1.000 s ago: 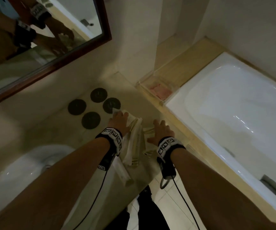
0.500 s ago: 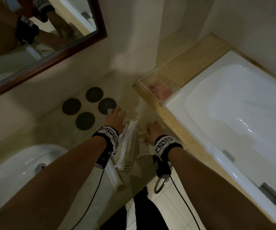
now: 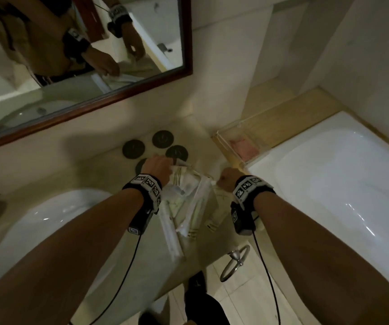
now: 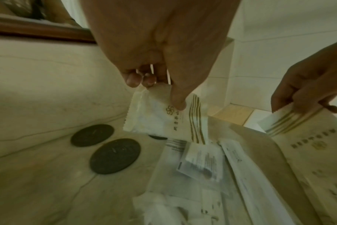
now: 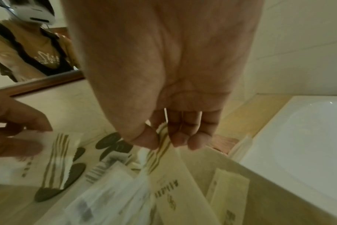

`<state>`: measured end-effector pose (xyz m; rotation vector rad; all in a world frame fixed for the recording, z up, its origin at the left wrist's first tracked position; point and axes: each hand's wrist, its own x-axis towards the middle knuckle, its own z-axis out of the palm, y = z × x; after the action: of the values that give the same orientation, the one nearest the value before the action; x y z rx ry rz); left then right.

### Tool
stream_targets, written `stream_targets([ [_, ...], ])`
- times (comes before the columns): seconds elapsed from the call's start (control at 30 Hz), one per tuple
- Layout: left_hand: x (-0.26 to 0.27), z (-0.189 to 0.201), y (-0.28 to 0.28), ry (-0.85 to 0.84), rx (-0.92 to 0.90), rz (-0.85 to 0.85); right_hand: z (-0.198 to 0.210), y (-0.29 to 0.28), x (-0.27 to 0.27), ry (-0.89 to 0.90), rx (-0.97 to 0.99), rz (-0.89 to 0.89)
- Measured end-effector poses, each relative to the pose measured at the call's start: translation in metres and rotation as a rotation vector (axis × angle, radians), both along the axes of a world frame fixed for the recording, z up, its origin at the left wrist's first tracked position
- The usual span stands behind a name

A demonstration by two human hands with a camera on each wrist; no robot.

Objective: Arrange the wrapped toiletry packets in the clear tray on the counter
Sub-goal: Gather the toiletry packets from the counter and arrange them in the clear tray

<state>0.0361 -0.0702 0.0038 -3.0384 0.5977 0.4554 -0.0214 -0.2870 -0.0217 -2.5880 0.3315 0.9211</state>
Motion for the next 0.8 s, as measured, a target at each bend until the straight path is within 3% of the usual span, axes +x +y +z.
stream_targets([
  [0.33, -0.054, 0.051, 0.127, -0.085, -0.094, 0.217, 0.087, 0.119, -0.008, -0.377, 0.093, 0.059],
  [0.57, -0.131, 0.080, 0.255, -0.149, -0.138, 0.399, 0.124, 0.249, -0.049, -0.465, 0.090, 0.172],
  [0.8, -0.220, 0.088, 0.387, -0.126, -0.125, 0.565, 0.130, 0.386, -0.105, -0.505, 0.194, 0.294],
])
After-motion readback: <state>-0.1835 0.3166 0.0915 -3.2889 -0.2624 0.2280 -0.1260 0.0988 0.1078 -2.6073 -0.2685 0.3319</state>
